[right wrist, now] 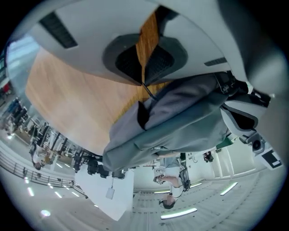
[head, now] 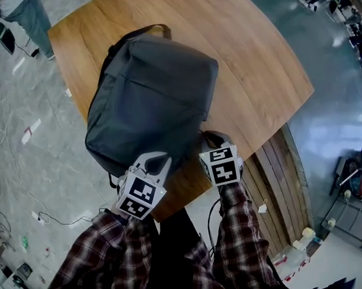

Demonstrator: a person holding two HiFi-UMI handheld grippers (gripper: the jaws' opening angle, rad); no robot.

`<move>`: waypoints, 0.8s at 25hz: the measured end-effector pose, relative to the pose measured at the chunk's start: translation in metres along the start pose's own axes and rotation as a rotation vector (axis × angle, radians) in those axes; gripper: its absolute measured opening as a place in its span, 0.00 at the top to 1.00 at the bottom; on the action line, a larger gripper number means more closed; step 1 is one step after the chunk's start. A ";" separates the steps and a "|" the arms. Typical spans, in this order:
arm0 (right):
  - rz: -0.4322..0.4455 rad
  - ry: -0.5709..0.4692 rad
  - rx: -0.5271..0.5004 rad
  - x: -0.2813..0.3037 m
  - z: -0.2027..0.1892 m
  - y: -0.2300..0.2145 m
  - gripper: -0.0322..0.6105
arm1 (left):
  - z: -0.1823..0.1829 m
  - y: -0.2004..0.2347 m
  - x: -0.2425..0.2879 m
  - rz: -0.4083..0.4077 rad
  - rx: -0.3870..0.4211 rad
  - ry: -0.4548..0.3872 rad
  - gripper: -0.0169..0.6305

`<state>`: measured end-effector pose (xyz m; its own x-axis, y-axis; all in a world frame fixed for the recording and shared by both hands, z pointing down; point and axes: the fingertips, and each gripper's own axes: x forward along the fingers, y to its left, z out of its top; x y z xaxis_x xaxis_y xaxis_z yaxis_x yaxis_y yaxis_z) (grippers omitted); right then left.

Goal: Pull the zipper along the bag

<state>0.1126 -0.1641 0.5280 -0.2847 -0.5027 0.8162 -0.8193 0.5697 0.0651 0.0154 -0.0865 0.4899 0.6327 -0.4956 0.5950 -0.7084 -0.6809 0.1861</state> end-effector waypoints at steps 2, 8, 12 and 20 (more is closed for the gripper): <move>-0.021 -0.011 0.048 -0.015 -0.007 -0.004 0.91 | 0.008 0.004 -0.006 0.030 -0.043 -0.049 0.96; 0.036 -0.138 0.201 -0.075 -0.002 0.009 0.91 | 0.053 0.015 -0.039 0.118 -0.126 -0.194 0.96; 0.038 -0.374 0.218 -0.134 0.050 0.024 0.91 | 0.107 0.004 -0.078 0.149 -0.124 -0.349 0.96; 0.073 -0.748 0.170 -0.240 0.153 0.061 0.91 | 0.194 -0.015 -0.165 0.213 -0.046 -0.595 0.96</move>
<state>0.0547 -0.1076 0.2481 -0.5524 -0.8078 0.2057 -0.8333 0.5413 -0.1124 -0.0172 -0.0991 0.2368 0.5328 -0.8416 0.0885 -0.8421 -0.5171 0.1528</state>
